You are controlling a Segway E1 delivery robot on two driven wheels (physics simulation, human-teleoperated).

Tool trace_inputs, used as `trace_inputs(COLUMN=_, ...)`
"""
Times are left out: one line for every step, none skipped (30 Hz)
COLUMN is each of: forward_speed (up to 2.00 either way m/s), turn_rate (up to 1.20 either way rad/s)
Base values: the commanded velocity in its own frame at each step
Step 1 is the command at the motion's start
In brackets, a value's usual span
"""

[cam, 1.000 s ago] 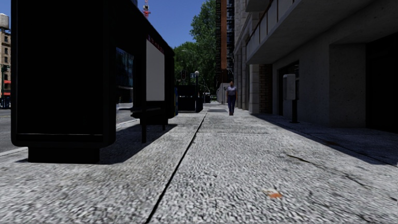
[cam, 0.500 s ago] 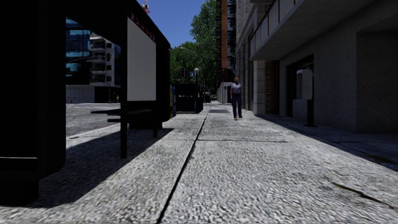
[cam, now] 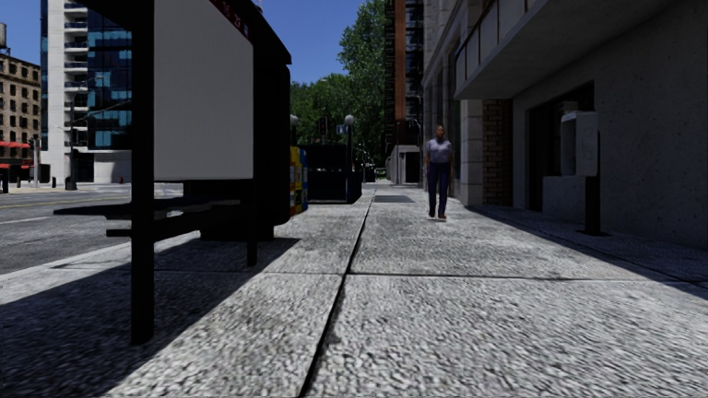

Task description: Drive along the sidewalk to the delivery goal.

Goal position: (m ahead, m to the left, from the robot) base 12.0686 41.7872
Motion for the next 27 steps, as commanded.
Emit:
trace_inputs(forward_speed=2.00, turn_rate=-0.12)
trace_inputs(forward_speed=2.00, turn_rate=-0.15)
trace_inputs(forward_speed=2.00, turn_rate=-0.17)
trace_inputs(forward_speed=2.00, turn_rate=-0.19)
trace_inputs(forward_speed=2.00, turn_rate=-0.19)
trace_inputs(forward_speed=2.00, turn_rate=-0.20)
trace_inputs(forward_speed=2.00, turn_rate=-0.20)
trace_inputs(forward_speed=2.00, turn_rate=-0.20)
trace_inputs(forward_speed=2.00, turn_rate=-0.20)
trace_inputs(forward_speed=2.00, turn_rate=-0.20)
trace_inputs(forward_speed=2.00, turn_rate=-0.21)
trace_inputs(forward_speed=2.00, turn_rate=-0.23)
trace_inputs(forward_speed=2.00, turn_rate=-0.23)
trace_inputs(forward_speed=2.00, turn_rate=-0.25)
trace_inputs(forward_speed=2.00, turn_rate=-0.27)
trace_inputs(forward_speed=2.00, turn_rate=-0.27)
trace_inputs(forward_speed=2.00, turn_rate=-0.27)
trace_inputs(forward_speed=2.00, turn_rate=-0.27)
trace_inputs(forward_speed=2.00, turn_rate=-0.27)
trace_inputs(forward_speed=2.00, turn_rate=-0.27)
trace_inputs(forward_speed=2.00, turn_rate=-0.27)
trace_inputs(forward_speed=2.00, turn_rate=-0.27)
trace_inputs(forward_speed=2.00, turn_rate=-0.27)
trace_inputs(forward_speed=2.00, turn_rate=-0.27)
trace_inputs(forward_speed=2.00, turn_rate=-0.27)
trace_inputs(forward_speed=2.00, turn_rate=-0.27)
trace_inputs(forward_speed=2.00, turn_rate=-0.27)
